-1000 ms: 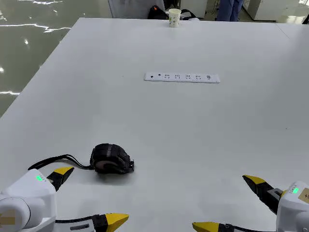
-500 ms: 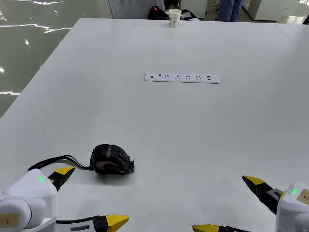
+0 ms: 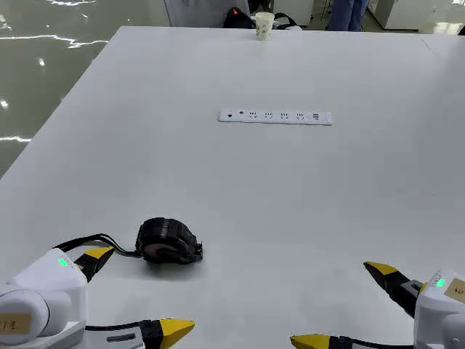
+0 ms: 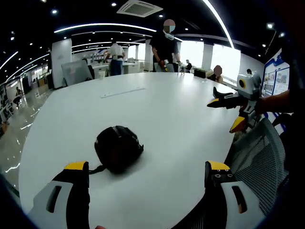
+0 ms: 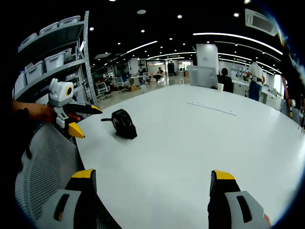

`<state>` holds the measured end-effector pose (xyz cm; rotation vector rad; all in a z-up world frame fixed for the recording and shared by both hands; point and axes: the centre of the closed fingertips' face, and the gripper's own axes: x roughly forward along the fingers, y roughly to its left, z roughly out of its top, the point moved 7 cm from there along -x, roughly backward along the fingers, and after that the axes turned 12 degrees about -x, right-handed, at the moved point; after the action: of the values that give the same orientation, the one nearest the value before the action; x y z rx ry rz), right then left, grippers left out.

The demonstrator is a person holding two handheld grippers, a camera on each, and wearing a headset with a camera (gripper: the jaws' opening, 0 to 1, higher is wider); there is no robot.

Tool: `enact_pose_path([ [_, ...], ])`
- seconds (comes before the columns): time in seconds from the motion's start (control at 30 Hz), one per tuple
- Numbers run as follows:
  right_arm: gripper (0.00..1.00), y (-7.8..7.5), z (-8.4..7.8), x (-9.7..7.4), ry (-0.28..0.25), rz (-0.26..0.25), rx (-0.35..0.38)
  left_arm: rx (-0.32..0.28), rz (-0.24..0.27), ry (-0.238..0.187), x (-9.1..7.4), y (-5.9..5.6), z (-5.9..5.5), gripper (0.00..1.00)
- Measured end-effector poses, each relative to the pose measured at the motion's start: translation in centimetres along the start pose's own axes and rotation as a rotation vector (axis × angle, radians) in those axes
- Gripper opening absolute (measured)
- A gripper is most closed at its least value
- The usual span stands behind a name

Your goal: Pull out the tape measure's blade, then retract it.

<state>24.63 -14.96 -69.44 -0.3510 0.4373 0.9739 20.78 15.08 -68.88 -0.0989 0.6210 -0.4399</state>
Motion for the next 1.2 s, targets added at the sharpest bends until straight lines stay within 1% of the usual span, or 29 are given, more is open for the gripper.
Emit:
enact_pose_path([
  [0.17, 0.99, -0.3, 0.0, 0.4, 0.012, 0.007, -0.001, 0.005, -0.008, 0.008, 0.4, 0.2, 0.3, 0.99],
  [0.43, 0.99, -0.7, 0.1, 1.1, 0.021, 0.04, -0.016, 0.017, -0.016, 0.026, 0.8, 0.6, 0.5, 0.99],
  [0.63, 0.99, -1.1, 0.4, 1.9, 0.024, 0.078, -0.04, 0.036, -0.026, 0.046, 1.2, 1.4, 0.6, 0.99],
  [0.7, 0.97, -1.1, 0.6, 2.1, 0.02, 0.088, -0.044, 0.044, -0.029, 0.05, 1.3, 1.6, 0.7, 0.99],
  [0.83, 0.98, -1.5, 0.8, 2.8, 0.023, 0.104, -0.069, 0.065, -0.029, 0.056, 1.5, 2.4, 1.0, 0.99],
  [0.97, 0.98, -1.9, 1.1, 3.4, 0.024, 0.123, -0.087, 0.073, -0.032, 0.061, 1.7, 2.8, 1.3, 0.99],
  [1.2, 0.98, -2.2, 1.5, 4.6, 0.029, 0.167, -0.126, 0.109, -0.058, 0.097, 2.2, 3.3, 1.8, 0.98],
])
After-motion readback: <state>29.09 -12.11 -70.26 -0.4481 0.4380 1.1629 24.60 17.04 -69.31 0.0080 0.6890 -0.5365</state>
